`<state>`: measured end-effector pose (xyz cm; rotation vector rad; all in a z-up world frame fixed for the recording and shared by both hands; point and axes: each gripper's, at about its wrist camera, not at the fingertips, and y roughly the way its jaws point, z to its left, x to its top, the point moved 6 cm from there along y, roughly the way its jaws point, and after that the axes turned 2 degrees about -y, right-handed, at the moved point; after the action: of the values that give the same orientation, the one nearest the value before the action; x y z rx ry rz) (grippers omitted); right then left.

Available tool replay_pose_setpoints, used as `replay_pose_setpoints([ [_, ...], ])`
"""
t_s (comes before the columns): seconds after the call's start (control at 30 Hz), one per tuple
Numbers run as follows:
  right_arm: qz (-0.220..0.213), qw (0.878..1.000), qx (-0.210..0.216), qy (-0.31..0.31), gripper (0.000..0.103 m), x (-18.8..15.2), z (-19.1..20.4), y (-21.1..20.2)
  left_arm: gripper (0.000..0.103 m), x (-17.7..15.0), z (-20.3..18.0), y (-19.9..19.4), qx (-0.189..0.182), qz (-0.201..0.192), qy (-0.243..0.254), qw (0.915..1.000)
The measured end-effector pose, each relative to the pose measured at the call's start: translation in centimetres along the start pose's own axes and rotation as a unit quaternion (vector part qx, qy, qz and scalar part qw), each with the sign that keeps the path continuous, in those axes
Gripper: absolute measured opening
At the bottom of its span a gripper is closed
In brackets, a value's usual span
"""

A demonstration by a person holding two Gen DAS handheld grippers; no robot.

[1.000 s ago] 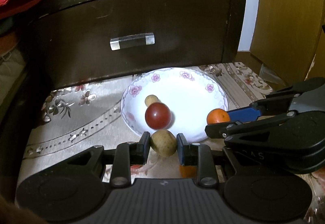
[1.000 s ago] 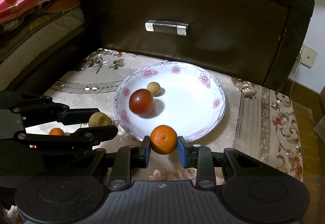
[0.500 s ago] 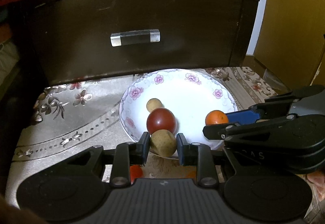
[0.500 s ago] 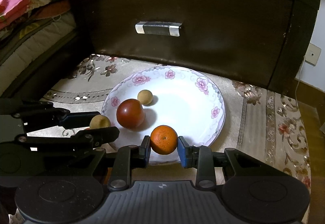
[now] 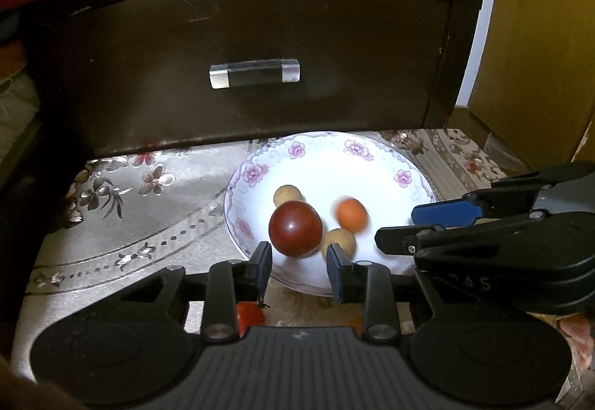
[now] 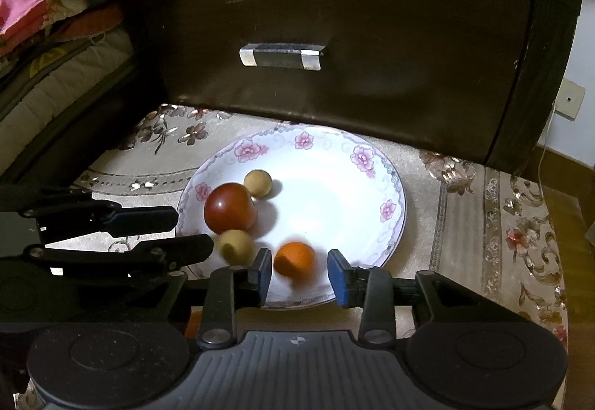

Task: Organize fruits
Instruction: 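Open both tools to release the brown fruit and tangerine into the bowl, then withdraw both tools from the bowl and lower the left tool onto a red tomato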

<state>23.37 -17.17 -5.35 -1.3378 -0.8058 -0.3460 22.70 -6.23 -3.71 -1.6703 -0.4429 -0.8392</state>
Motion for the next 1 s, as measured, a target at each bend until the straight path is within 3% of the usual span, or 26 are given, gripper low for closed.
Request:
replay_pose_setpoints([
  [0.2,-0.008,1.000,-0.001,-0.002,0.038,0.1,0.2,-0.5,0.038,-0.1,-0.1,-0.7,0.002,0.001,0.003,1.0000],
  [1.0,-0.016,1.000,-0.003,-0.019,0.038,-0.2,1.8,-2.6,0.037,-0.6,-0.1,-3.1,0.006,-0.008,0.008,0.9999],
])
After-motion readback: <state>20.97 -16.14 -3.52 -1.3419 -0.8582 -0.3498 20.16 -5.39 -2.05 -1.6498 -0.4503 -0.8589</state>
